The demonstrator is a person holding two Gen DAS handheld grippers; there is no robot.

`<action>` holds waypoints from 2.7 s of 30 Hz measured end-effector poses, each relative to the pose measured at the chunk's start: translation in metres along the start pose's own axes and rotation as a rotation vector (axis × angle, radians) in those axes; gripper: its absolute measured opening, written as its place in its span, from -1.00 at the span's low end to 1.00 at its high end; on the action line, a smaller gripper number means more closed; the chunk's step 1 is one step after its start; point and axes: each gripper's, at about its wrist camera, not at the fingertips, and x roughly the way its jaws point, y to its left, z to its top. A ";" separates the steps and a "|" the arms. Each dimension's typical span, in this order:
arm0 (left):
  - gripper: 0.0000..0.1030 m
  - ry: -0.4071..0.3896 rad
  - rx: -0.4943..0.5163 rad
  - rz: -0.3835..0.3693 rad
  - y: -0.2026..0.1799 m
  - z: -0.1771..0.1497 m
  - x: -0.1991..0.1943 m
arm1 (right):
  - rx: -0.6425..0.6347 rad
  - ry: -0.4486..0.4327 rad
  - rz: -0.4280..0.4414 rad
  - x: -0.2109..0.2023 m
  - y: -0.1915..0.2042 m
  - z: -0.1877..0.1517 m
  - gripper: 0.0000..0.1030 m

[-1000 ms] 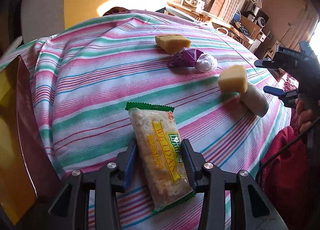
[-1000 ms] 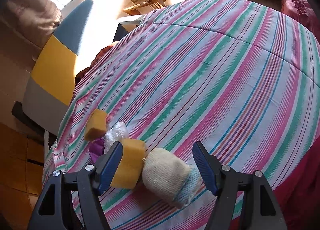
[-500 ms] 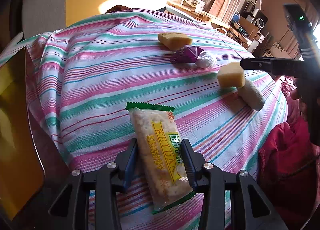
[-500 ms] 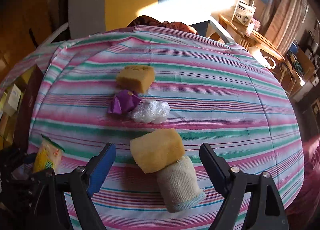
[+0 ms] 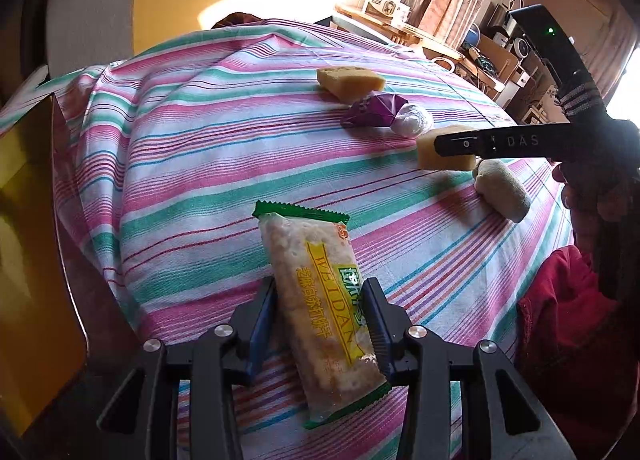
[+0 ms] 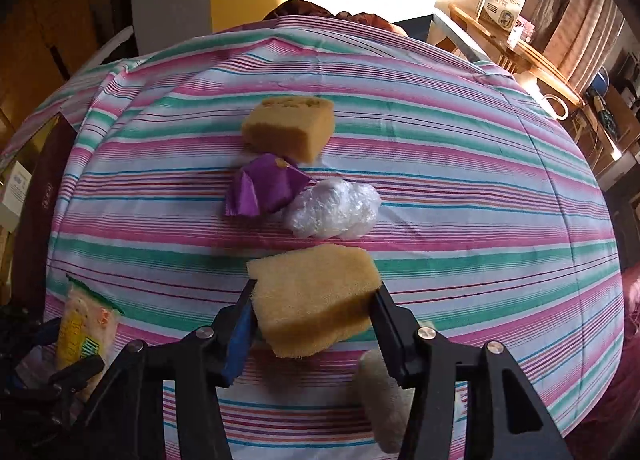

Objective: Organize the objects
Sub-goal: 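Hold the cracker bar with left tool while right tool grasps a yellow sponge, then lower the cracker bar into the gold tray and open the left tool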

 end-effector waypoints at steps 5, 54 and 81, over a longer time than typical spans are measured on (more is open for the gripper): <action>-0.13 -0.008 -0.003 0.003 0.000 -0.001 0.000 | 0.047 -0.014 -0.027 0.004 0.008 -0.006 0.07; -0.41 -0.120 -0.598 0.205 0.227 0.052 -0.068 | 0.021 0.000 -0.045 0.013 0.010 -0.011 0.09; -0.24 -0.148 -0.414 0.451 0.200 0.031 -0.086 | -0.006 -0.005 -0.065 0.015 0.014 -0.012 0.09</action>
